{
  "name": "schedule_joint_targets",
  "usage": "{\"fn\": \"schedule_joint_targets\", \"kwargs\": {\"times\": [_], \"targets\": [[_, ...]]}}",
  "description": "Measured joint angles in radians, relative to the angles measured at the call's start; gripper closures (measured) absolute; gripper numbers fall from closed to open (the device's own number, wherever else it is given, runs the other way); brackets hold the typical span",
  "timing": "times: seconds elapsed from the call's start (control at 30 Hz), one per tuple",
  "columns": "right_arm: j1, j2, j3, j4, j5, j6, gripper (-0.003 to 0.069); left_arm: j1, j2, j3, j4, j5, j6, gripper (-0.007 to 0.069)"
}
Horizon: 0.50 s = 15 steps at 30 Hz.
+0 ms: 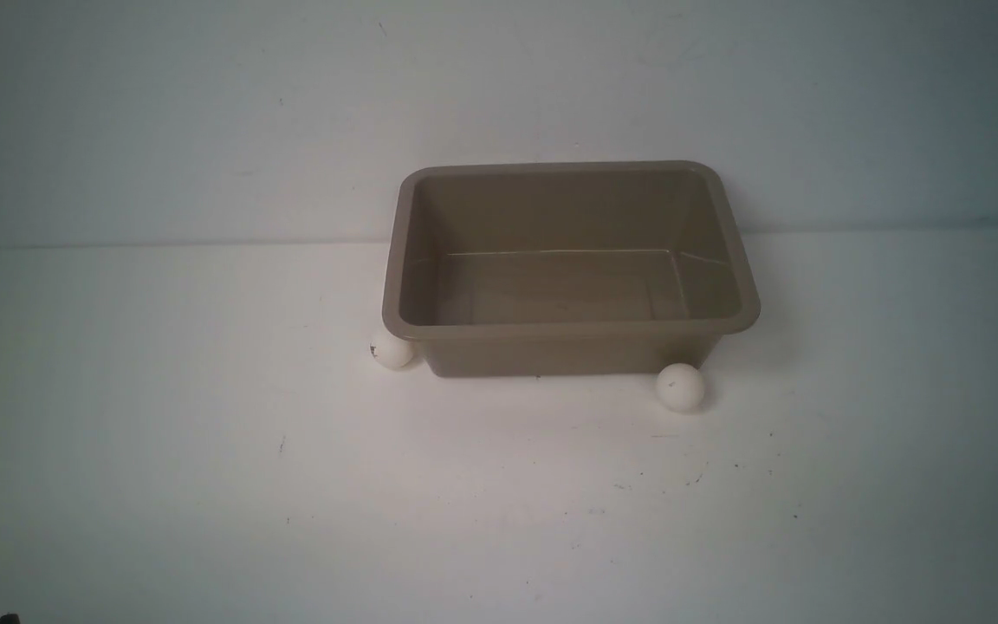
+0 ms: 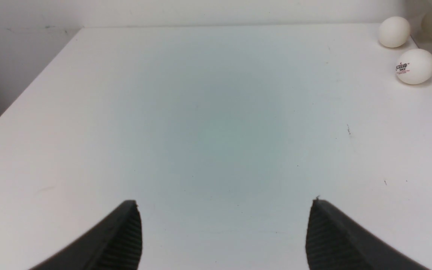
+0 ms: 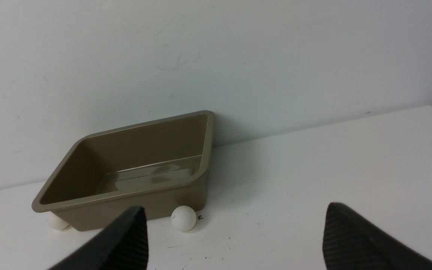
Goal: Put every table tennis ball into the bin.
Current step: Use the right arm to clamp the table tennis ball closest to it
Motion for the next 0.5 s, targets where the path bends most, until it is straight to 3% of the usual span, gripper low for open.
{"fn": "schedule_joint_targets", "kwargs": {"times": [0.23, 0.5], "targets": [[0.000, 0.000, 0.000, 0.000, 0.000, 0.000, 0.0095, 0.000, 0.000, 0.001, -0.015, -0.013, -0.002, 0.0094], [0.000, 0.000, 0.000, 0.000, 0.002, 0.000, 0.0095, 0.000, 0.000, 0.001, -0.282, -0.075, -0.046, 0.0094]]}}
